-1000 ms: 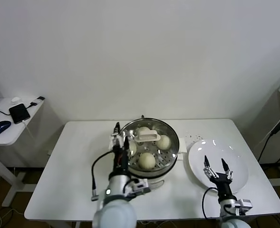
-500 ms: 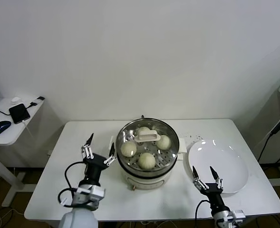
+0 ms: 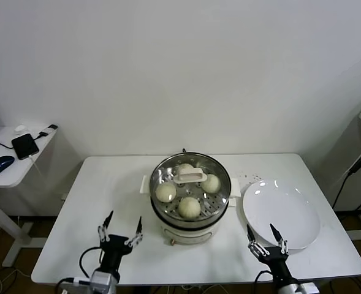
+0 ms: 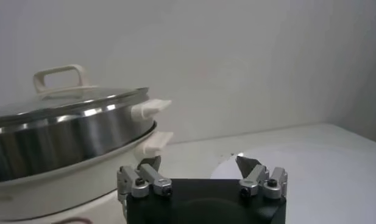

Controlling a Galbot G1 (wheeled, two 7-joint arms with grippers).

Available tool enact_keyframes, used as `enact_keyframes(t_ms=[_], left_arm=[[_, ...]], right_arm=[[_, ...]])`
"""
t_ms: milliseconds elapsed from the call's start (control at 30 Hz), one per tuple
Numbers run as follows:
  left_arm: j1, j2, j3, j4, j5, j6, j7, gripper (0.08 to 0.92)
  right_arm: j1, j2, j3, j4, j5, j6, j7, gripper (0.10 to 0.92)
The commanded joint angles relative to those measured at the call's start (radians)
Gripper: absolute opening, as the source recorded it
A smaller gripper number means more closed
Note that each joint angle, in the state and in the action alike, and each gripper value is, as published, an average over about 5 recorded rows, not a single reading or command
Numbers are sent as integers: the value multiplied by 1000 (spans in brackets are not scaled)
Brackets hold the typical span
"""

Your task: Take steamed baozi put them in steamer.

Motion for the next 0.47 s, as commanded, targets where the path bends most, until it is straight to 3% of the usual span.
enact_keyframes(t_ms=[33,467], left_arm=[[107,0,-14,-17,-144,135,65,823],[117,-4,-22,-65,-147,124,80,823]], right_arm=[[-81,-4,17,83,-40,-65,-18,823],[-110,12,19,120,-67,-72,-20,823]])
